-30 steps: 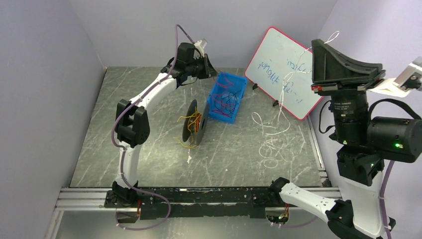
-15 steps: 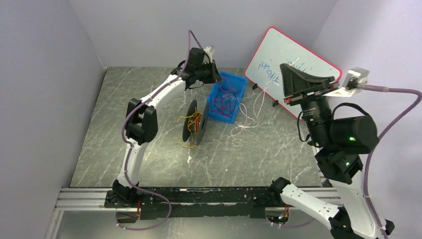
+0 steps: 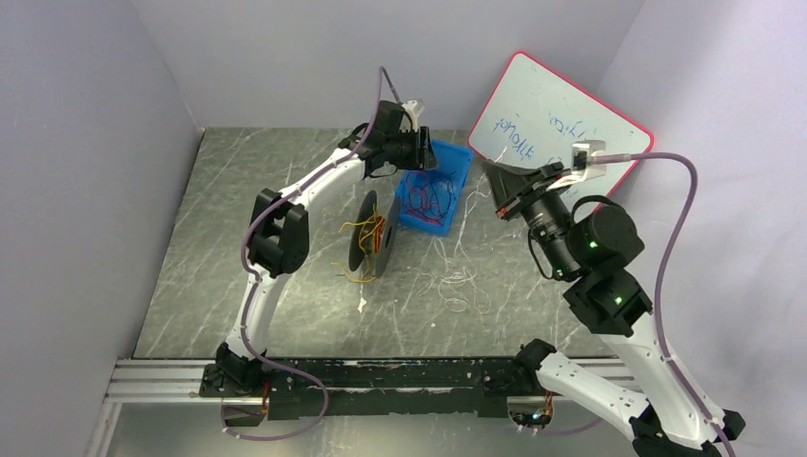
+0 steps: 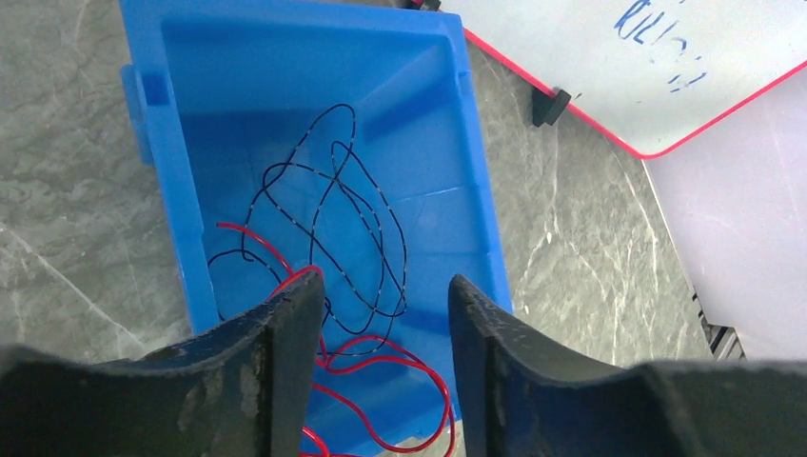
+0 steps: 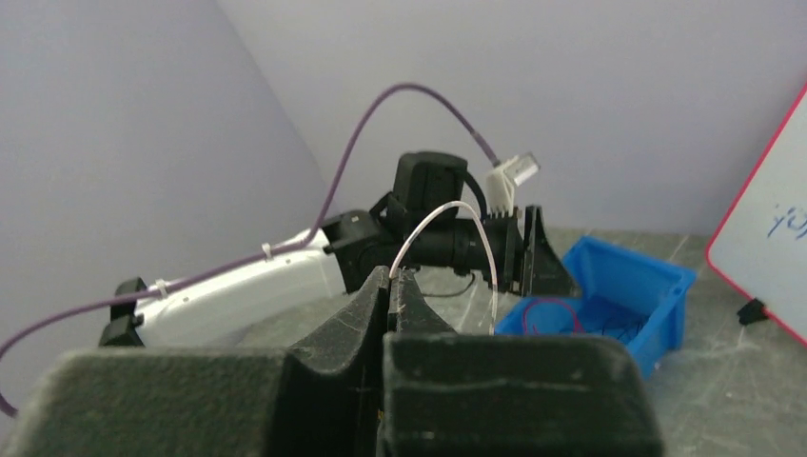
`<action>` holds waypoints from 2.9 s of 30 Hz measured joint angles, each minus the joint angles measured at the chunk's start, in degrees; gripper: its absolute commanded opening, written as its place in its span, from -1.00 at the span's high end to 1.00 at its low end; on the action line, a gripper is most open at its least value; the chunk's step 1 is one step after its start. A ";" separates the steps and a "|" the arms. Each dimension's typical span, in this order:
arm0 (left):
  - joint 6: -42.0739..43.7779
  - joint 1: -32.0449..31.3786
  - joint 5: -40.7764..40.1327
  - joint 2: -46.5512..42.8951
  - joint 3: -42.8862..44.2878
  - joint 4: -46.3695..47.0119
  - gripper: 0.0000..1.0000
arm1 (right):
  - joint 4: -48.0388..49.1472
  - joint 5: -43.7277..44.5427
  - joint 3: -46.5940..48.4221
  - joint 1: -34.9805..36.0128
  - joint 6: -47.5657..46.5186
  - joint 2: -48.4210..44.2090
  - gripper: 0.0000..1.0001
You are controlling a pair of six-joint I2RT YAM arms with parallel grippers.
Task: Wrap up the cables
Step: Place the cable in the storage box, then adjust the cable at the center of the board.
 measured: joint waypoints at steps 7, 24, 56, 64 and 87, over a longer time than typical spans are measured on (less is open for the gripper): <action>2.71 0.02 -0.96 -2.08 -0.96 -1.22 -0.27 | -1.75 -0.92 -5.31 0.00 1.18 -0.61 1.00; 9.22 0.02 4.48 -27.82 -10.64 -4.37 -0.27 | -4.28 -15.13 -12.37 -0.02 -3.21 -5.14 1.00; 13.40 -7.17 34.32 -60.50 -49.92 2.62 -0.28 | 1.55 -58.95 -15.19 0.00 -8.98 -3.37 1.00; 15.17 -11.10 32.59 -60.85 -53.51 2.69 -0.33 | 4.17 -62.88 -14.16 -0.02 -5.88 -3.39 1.00; 14.16 -20.31 31.67 -58.93 -60.37 10.27 0.30 | 9.88 -60.00 -5.77 -0.02 -1.09 -6.16 1.00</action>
